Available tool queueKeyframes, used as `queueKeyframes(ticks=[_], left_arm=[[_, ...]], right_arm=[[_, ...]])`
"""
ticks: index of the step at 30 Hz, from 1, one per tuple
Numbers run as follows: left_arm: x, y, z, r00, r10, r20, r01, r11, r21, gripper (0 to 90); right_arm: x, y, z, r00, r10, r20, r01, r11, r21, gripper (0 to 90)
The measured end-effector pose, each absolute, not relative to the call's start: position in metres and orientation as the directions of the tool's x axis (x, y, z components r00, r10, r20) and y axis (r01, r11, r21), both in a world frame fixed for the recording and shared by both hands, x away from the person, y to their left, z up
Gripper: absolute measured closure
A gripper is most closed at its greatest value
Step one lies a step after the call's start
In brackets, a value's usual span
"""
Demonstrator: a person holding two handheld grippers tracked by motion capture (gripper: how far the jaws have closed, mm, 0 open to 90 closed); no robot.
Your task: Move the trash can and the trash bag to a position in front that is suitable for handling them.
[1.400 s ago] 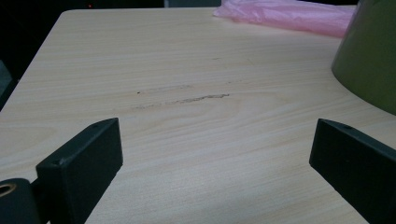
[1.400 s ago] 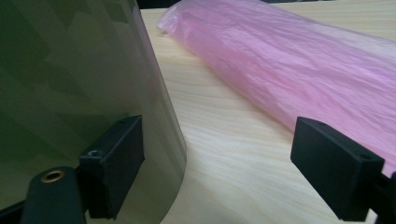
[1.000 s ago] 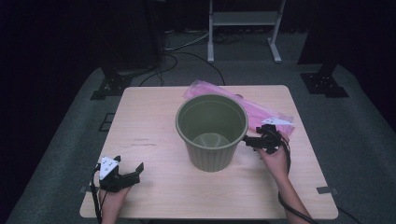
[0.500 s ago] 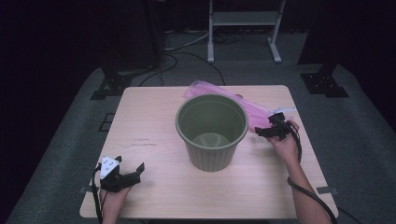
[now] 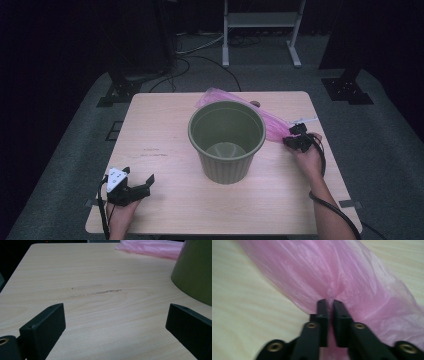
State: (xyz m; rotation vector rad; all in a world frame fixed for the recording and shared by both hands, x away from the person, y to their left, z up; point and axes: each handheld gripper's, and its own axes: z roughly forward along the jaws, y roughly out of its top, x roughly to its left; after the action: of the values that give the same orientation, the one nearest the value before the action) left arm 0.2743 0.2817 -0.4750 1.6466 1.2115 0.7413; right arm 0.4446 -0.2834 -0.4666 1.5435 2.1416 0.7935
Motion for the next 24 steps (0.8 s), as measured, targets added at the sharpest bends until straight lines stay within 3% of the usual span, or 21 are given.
queueKeyframes(ticks=[7,13,14,16,21,24], left_arm=[[0.274,0.28,-0.475,0.33,0.942,-0.056,0.378,-0.077,0.922,1.5],[0.273,0.277,-0.474,0.334,0.941,-0.052,0.379,-0.084,0.922,1.4],[0.273,0.276,-0.474,0.336,0.941,-0.047,0.378,-0.089,0.921,1.4],[0.273,0.275,-0.474,0.333,0.942,-0.047,0.376,-0.087,0.923,1.4],[0.272,0.274,-0.473,0.325,0.945,-0.044,0.373,-0.086,0.924,1.4],[0.272,0.275,-0.473,0.322,0.946,-0.044,0.373,-0.084,0.924,1.4]], right_arm=[[0.402,-0.297,-0.462,-0.414,0.91,-0.007,0.732,0.338,0.592,88.8],[0.336,-0.323,-0.463,-0.411,0.911,0.045,0.744,0.306,0.594,87.0],[0.311,-0.332,-0.464,-0.407,0.911,0.073,0.747,0.286,0.6,85.6],[0.301,-0.335,-0.465,-0.404,0.91,0.089,0.753,0.276,0.598,84.2],[0.263,-0.347,-0.461,-0.408,0.905,0.118,0.759,0.264,0.595,68.6],[0.252,-0.351,-0.451,-0.438,0.887,0.144,0.755,0.277,0.594,52.7]])
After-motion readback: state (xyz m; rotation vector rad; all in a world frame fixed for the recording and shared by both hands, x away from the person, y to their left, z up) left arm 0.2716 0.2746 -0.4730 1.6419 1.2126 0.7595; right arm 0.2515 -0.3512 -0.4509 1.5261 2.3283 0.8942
